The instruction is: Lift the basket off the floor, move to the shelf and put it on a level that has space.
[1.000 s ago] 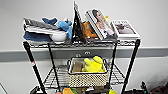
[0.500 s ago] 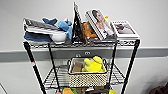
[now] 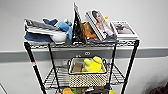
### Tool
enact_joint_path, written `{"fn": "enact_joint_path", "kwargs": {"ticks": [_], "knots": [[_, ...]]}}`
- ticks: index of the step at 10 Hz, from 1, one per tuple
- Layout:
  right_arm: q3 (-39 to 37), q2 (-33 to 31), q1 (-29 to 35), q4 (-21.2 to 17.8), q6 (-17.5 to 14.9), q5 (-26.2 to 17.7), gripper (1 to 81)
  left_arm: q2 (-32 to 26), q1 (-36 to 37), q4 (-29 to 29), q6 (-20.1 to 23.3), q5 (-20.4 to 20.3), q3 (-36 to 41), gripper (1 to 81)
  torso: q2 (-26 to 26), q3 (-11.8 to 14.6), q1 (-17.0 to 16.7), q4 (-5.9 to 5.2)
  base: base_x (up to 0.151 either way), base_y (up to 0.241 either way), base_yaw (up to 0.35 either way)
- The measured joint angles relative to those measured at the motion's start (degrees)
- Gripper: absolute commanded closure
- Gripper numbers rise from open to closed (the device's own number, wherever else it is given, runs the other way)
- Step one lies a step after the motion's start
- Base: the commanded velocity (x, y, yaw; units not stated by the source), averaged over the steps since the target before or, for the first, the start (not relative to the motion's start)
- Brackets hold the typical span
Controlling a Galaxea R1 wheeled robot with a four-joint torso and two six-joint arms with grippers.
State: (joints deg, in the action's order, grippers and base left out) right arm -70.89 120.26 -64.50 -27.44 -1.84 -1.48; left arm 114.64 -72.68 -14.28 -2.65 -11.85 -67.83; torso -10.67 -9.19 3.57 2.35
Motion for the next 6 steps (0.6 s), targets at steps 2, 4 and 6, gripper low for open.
{"fn": "enact_joint_path", "kwargs": {"ticks": [2, 4, 6], "knots": [[-3.84, 3.39, -2.63, 1.89, 0.00, 0.44, 1.0, 4.10, -4.02, 1.44, -0.02, -2.34, -6.12, 1.0, -0.02, 0.02, -0.02, 0.00, 0.000, 0.000, 0.000], [-8.35, 5.84, -4.93, 2.96, 0.00, 0.43, 1.0, 7.72, -6.40, 2.34, -0.02, -3.24, -11.69, 1.0, -0.05, 0.02, -0.06, 0.00, 0.000, 0.000, 0.000], [-12.35, 8.22, -6.86, 3.77, -0.05, 0.63, 1.0, 10.83, -7.96, 2.56, 0.00, -3.96, -16.59, 1.0, -0.06, 0.05, -0.06, 0.00, 0.000, 0.000, 0.000]]}}
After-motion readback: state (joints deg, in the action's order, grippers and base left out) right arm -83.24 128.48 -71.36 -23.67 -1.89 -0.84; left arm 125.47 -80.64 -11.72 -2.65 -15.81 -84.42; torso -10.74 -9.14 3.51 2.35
